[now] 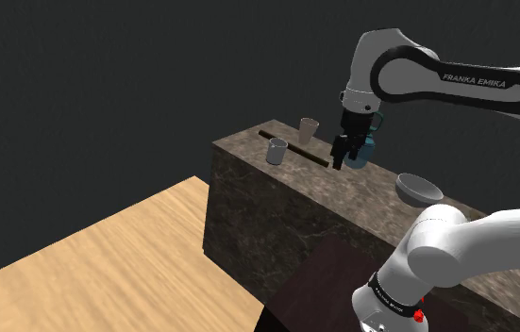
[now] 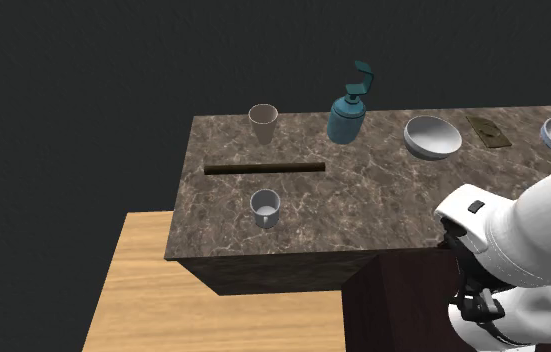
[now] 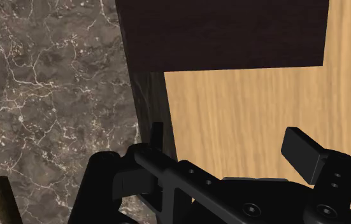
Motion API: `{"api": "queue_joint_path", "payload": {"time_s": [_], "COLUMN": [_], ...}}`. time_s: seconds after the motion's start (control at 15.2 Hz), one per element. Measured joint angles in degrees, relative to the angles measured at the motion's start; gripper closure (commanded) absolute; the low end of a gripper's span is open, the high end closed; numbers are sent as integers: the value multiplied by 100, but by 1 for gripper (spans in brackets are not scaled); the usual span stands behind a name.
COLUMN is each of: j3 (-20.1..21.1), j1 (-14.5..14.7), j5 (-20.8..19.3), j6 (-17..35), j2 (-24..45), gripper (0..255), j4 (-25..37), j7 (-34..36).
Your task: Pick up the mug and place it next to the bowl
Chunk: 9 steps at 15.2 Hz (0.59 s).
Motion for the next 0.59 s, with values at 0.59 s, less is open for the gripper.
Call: {"api": "queue_joint_path", "payload": {"time_s": [0.59], "j3": [-635], "j1": [-134], "j5": [-248], "j6": [985], "j2": [1208], "gripper": [0], "j4": [398], "j7": [-704]}}
